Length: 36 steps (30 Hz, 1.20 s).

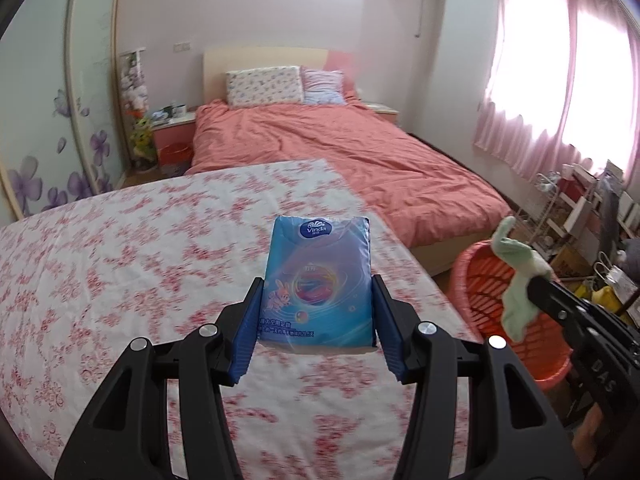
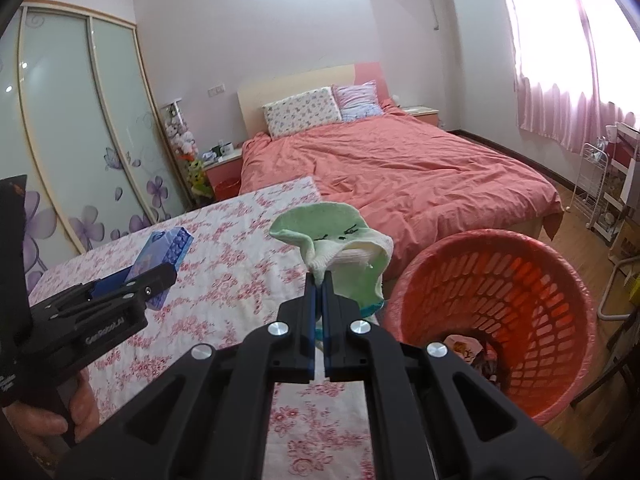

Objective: Collect trash
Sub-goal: 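Carry the sock and tissue pack over the orange basket and open both tools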

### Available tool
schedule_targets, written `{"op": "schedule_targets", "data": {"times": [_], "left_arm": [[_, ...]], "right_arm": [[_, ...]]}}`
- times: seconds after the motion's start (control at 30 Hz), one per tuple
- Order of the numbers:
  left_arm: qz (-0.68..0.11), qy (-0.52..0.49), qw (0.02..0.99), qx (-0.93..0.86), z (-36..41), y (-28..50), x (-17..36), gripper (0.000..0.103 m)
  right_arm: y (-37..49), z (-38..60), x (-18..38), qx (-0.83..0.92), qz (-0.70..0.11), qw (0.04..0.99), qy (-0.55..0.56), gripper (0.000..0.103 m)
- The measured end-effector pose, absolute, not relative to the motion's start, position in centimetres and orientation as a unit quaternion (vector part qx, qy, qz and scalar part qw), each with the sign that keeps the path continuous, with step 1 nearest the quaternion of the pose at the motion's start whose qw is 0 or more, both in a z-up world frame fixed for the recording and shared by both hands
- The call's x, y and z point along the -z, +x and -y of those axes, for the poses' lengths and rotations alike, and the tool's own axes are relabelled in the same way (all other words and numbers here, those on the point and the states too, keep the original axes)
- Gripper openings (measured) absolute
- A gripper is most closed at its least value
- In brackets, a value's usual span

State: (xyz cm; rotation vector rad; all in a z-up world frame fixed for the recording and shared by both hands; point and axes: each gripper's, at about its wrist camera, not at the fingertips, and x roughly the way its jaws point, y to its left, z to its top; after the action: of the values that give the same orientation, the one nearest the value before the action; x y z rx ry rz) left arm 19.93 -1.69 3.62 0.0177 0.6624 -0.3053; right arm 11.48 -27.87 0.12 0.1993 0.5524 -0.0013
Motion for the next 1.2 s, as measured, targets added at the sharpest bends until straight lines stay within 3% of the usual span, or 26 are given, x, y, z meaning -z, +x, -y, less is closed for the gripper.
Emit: {"op": "schedule_targets", "data": {"times": [1.2], "left_arm": [[-0.338, 0.041, 0.886, 0.315, 17.4, 16.3, -1.3, 0.052]], "right_arm": [[7.5, 42.2, 1.6, 0.099, -0.235, 0.949, 0.186, 0.004]]}}
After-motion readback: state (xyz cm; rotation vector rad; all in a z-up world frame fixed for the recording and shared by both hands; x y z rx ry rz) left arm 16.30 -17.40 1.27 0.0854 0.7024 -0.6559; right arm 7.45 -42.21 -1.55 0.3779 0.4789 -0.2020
